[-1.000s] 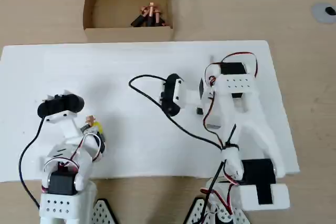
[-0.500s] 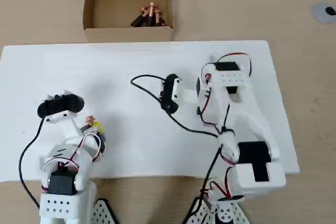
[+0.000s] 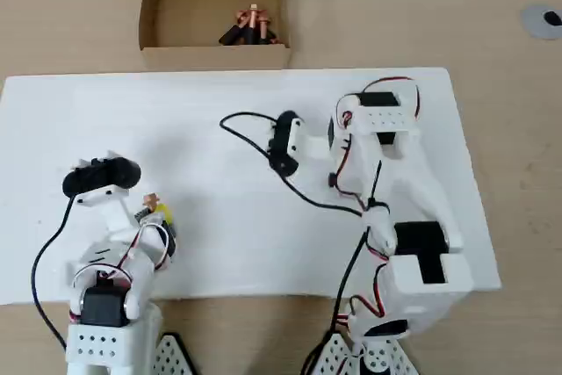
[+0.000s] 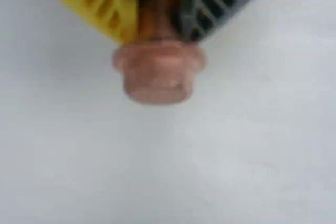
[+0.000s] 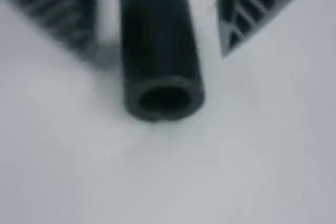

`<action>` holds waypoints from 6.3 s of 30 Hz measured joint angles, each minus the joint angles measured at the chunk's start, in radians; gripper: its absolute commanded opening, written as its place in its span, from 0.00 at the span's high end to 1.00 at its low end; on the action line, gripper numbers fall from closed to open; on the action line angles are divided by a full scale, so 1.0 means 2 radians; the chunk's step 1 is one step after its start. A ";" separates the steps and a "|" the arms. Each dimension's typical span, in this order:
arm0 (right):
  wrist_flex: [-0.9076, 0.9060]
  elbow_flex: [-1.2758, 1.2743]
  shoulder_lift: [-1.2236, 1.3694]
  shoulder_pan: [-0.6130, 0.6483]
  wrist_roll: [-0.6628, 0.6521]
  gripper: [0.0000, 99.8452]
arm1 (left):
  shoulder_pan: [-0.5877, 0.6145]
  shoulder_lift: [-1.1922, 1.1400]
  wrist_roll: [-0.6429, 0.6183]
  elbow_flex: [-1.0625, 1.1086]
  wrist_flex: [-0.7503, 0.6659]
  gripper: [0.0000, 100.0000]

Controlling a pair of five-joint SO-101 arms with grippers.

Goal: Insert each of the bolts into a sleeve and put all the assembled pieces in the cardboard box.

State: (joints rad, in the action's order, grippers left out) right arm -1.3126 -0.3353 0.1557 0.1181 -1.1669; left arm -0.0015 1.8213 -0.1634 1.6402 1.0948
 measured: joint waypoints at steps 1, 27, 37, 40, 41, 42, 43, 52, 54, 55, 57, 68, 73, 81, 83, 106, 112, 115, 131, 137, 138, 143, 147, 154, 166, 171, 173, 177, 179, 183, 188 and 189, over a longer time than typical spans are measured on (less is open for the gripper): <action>-0.001 0.000 0.000 0.001 0.002 0.99 | 0.000 0.000 0.000 0.000 0.000 0.99; -0.140 0.104 -0.275 0.000 0.253 0.99 | 0.000 0.000 0.000 0.000 0.000 0.99; -0.169 0.097 -0.476 0.000 0.460 0.99 | 0.000 0.000 0.000 0.000 0.000 0.99; -0.156 0.071 -0.533 0.001 0.499 0.99 | 0.000 0.000 0.000 0.000 0.000 0.99; -0.148 0.060 -0.551 0.001 0.510 0.99 | 0.000 0.000 0.000 0.000 0.000 0.99; -0.140 0.048 -0.570 0.001 0.523 0.99 | 0.000 0.000 0.000 0.000 0.000 0.99; -0.130 0.035 -0.589 0.001 0.535 0.99 | 0.000 0.000 0.000 0.000 0.000 0.99; -0.044 -0.140 -0.724 0.002 0.535 0.99 | 0.003 0.000 0.001 0.000 0.000 0.99; -0.007 -0.183 -0.753 0.001 0.534 0.99 | 0.003 0.000 0.006 0.002 -0.007 0.99; 0.014 -0.203 -0.769 0.001 0.534 0.99 | 0.003 0.000 0.018 0.004 -0.017 1.00; 0.051 -0.240 -0.801 0.001 0.534 0.99 | 0.003 0.000 0.056 0.005 -0.035 1.00; 0.216 -0.432 -0.928 0.001 0.534 0.99 | 0.003 0.000 0.137 -0.138 -0.152 1.00; 0.324 -0.552 -0.973 0.041 0.497 0.99 | 0.003 0.000 0.180 -0.238 -0.166 1.00; 0.430 -0.674 -0.980 0.205 0.442 0.99 | -0.064 0.001 0.185 -0.362 -0.166 1.00; 0.440 -0.676 -0.980 0.251 0.440 0.99 | -0.091 0.002 0.185 -0.374 -0.166 1.00; 0.461 -0.677 -0.980 0.309 0.641 0.99 | -0.154 0.001 0.081 -0.187 -0.287 0.99; 0.495 -0.677 -0.980 0.356 0.657 0.99 | -0.181 0.000 0.074 -0.148 -0.324 0.99; 0.499 -0.677 -0.982 0.372 0.661 0.99 | -0.189 0.000 0.074 -0.147 -0.332 0.99; 0.499 -0.677 -0.983 0.381 0.660 0.99 | -0.203 0.000 0.074 -0.189 -0.302 0.99; 0.500 -0.677 -0.983 0.381 0.659 0.99 | -0.209 0.000 0.071 -0.225 -0.258 1.00; 0.500 -0.677 -0.983 0.381 0.659 0.99 | -0.209 0.000 0.071 -0.226 -0.256 1.00; 0.500 -0.677 -0.983 0.381 0.659 0.99 | -0.209 0.000 0.071 -0.226 -0.255 1.00; 0.500 -0.678 -0.983 0.381 0.659 0.99 | -0.209 0.000 0.071 -0.226 -0.254 1.00; 0.500 -0.678 -0.983 0.381 0.659 0.99 | -0.215 0.000 0.054 -0.228 -0.222 1.00; 0.500 -0.678 -0.983 0.381 0.659 0.99 | -0.240 0.000 0.054 -0.228 -0.189 1.00; 0.492 -0.678 -0.983 0.381 0.659 0.99 | -0.223 0.000 0.054 -0.228 -0.229 1.00; 0.489 -0.678 -0.983 0.381 0.659 0.99 | -0.213 0.000 0.054 -0.228 -0.246 1.00; 0.489 -0.678 -0.983 0.381 0.659 0.99 | -0.210 0.000 0.054 -0.228 -0.255 1.00; 0.489 -0.678 -0.983 0.381 0.659 0.99 | -0.210 0.000 0.054 -0.228 -0.255 1.00; 0.489 -0.678 -0.983 0.381 0.659 0.99 | -0.210 0.000 0.054 -0.221 -0.255 1.00; 0.489 -0.678 -0.983 0.381 0.659 0.99 | -0.210 0.000 0.054 -0.205 -0.255 1.00; 0.489 -0.678 -0.983 0.381 0.659 0.99 | -0.210 0.000 0.054 -0.205 -0.255 1.00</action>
State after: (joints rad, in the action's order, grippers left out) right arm -0.3337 -1.6916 -1.8098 0.8792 0.1511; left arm -0.4219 1.8213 -0.0560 1.2306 0.5854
